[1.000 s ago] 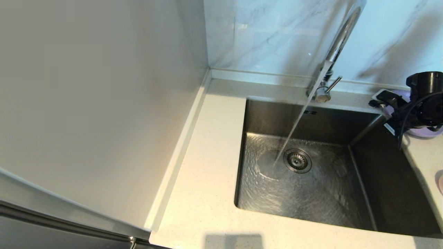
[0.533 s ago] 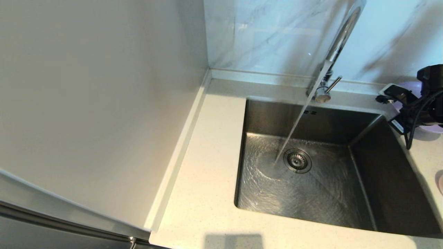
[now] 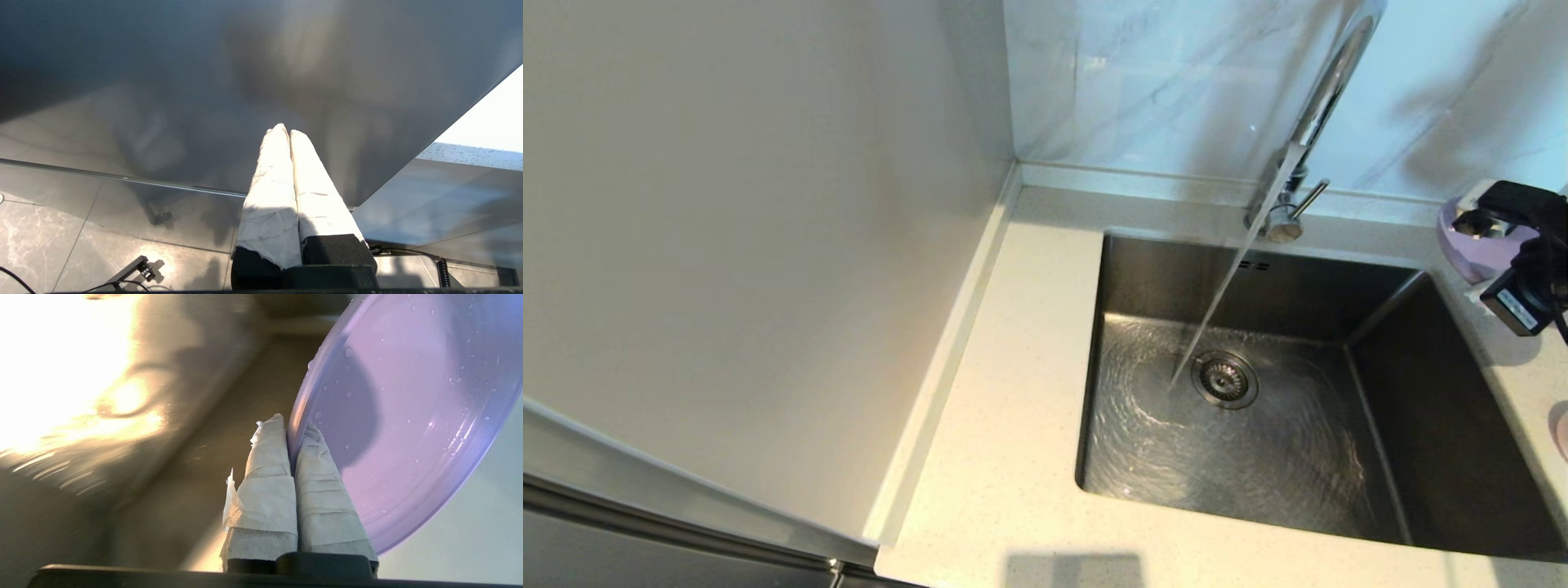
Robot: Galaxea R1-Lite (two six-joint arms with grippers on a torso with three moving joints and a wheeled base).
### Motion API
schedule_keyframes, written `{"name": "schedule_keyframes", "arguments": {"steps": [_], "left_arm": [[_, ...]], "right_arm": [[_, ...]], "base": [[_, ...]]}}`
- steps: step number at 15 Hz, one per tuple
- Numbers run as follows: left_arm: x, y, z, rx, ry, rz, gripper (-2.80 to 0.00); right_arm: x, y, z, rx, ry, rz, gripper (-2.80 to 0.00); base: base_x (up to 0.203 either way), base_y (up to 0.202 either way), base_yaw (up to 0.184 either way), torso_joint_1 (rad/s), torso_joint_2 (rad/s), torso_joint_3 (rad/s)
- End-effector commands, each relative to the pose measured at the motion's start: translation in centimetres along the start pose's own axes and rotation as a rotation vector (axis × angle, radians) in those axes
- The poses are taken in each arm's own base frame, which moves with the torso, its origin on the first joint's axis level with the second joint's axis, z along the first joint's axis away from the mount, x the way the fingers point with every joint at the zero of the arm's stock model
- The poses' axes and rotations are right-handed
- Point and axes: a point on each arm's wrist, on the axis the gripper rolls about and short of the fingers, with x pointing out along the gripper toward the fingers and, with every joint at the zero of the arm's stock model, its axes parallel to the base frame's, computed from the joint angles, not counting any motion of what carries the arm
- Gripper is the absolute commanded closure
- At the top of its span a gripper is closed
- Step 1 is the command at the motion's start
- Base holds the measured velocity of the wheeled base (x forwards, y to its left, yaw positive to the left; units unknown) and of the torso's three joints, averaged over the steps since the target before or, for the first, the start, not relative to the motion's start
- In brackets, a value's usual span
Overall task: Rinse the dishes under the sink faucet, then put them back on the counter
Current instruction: Rinse the plate
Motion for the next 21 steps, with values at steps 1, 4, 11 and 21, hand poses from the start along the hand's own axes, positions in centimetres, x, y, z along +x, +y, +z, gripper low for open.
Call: {"name": "schedule_keyframes", "arguments": {"steps": [1, 4, 11, 21], "left_arm": [[0.0, 0.0, 0.0, -0.001, 0.0, 0.0, 0.0], [0.0, 0.0, 0.0, -0.001, 0.0, 0.0, 0.0], [0.0, 0.0, 0.0, -0.001, 0.0, 0.0, 0.0], [0.0, 0.0, 0.0, -0.001, 0.0, 0.0, 0.0]], "right_arm": [[-4.6, 2.3, 1.2, -0.053, -0.078, 0.103, 0.0], [-7.0, 6.0, 3.7, -0.081, -0.21, 0.259, 0.0], [-8.3, 11.2, 7.3, -0.055, -0.29, 0.471, 0.0], [-8.7, 12.7, 9.4, -0.011, -0.323, 0.524, 0.0]], "base": [[0.0, 0.0, 0.0, 0.0, 0.0, 0.0], [0.0, 0.0, 0.0, 0.0, 0.0, 0.0], [0.0, 0.0, 0.0, 0.0, 0.0, 0.0], [0.0, 0.0, 0.0, 0.0, 0.0, 0.0]]}}
